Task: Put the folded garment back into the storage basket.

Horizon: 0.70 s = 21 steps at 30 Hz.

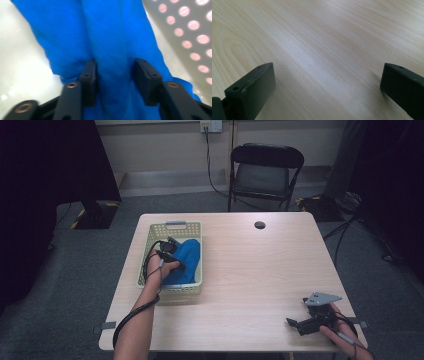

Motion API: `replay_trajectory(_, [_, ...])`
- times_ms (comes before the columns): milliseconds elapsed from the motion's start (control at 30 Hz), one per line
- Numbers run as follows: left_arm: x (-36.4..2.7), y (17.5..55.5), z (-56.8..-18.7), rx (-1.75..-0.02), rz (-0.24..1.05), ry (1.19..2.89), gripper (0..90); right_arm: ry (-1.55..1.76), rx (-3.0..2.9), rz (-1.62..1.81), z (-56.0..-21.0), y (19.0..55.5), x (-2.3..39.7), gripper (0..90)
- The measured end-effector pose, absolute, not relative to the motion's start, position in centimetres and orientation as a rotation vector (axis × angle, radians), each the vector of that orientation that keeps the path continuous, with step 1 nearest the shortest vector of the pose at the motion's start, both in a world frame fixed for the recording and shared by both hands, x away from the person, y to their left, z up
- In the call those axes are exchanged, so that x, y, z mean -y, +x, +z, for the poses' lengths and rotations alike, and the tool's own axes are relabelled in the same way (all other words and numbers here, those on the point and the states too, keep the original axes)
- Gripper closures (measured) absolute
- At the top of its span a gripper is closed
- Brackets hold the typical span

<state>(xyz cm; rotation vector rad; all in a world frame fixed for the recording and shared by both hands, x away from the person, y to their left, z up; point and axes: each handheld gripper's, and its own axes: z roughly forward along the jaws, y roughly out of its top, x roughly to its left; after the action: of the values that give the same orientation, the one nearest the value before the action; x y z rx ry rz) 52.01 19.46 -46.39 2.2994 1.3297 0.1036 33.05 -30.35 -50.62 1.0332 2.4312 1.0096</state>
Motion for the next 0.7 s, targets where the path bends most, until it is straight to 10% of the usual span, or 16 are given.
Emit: replay_trajectory(700, [-19.0,52.2,-47.6,-1.307,0.198,2.329,1.5,1.034,-2.431,1.01,-50.6,33.0,30.3,0.0])
